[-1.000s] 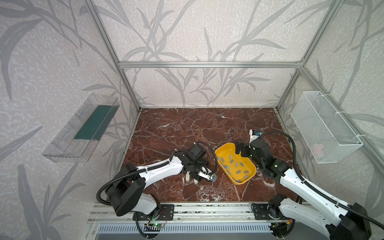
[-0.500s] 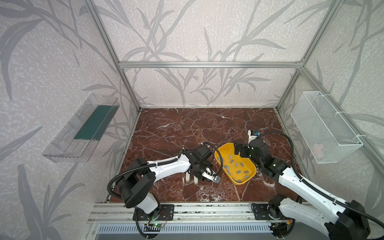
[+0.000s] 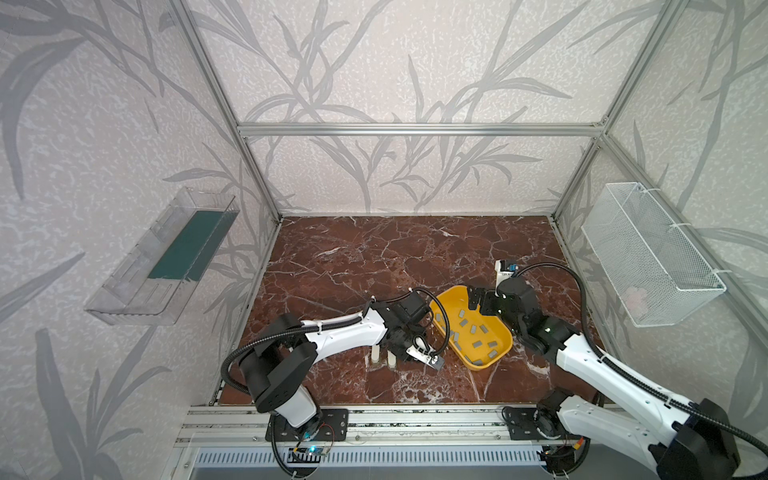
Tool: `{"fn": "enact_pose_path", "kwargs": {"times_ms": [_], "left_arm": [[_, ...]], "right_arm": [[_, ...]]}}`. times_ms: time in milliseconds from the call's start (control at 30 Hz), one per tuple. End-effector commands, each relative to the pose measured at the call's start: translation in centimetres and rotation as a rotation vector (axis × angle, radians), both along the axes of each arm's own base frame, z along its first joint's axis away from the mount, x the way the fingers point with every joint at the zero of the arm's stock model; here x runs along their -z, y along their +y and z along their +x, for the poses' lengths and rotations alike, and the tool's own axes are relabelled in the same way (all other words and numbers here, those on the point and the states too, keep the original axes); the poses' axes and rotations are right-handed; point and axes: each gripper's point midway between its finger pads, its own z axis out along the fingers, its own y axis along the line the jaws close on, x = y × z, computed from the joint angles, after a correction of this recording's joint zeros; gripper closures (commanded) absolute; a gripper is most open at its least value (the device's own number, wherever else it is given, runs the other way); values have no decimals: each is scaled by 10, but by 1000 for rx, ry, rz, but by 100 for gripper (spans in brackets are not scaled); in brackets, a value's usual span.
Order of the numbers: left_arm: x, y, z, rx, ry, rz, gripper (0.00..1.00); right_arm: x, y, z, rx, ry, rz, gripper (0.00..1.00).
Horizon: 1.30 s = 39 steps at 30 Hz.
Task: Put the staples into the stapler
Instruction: 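Lower the left gripper onto the black stapler and close it, then lift the stapler with the left gripper and swing it toward the right gripper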
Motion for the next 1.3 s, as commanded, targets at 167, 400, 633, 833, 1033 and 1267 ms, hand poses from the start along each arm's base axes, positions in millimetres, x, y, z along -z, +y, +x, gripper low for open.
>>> {"fn": "enact_pose_path", "kwargs": {"times_ms": [167,400,633,833,1033,1267], "left_arm": [[9,8,-2,1,23,77,68],[12,12,4,-16,-8,96,57],[8,14,9,-33,-27,99,60],[-1,12,9,-38,-18,82,80],[-15,4,16,-80,-24,43,100],[-66,-7,53,-214,-150,-135,100]], "right_arm": [[-5,2,3,2,-11,18,0],[-5,2,3,1,-11,19,0],[-4,3,3,-1,-8,18,0],[-2,3,4,-1,-5,18,0],[0,5,5,-2,4,14,0],[-5,5,7,5,-13,33,3]]}}
